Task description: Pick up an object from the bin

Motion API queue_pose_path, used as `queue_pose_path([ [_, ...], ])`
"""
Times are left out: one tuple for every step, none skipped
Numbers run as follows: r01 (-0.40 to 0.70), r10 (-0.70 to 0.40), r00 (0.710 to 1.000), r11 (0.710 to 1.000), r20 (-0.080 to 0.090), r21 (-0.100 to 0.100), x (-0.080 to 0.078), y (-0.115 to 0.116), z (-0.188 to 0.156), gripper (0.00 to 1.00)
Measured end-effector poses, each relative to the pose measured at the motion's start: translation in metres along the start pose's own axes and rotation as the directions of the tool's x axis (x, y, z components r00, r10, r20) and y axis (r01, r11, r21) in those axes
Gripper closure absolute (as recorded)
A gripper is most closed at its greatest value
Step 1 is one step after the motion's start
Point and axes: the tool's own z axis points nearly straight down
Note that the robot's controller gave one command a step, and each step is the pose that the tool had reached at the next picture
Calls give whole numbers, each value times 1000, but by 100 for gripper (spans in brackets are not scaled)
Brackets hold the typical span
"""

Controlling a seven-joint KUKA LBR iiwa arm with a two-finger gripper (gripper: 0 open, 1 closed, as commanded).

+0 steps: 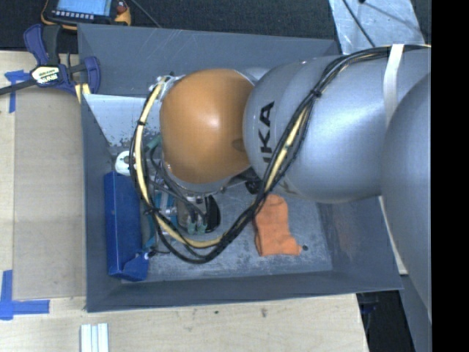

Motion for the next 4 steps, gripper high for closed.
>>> queue_pose_path([
  [-4,4,1000,1000,7,-3,-2,-1,-5,0],
  [94,-94,995,996,11,-3,-3,-40,39,0],
  [278,-278,961,961,2,0,-11,-69,40,0],
  [273,-273,962,962,16,0,-35,-76,72,0],
])
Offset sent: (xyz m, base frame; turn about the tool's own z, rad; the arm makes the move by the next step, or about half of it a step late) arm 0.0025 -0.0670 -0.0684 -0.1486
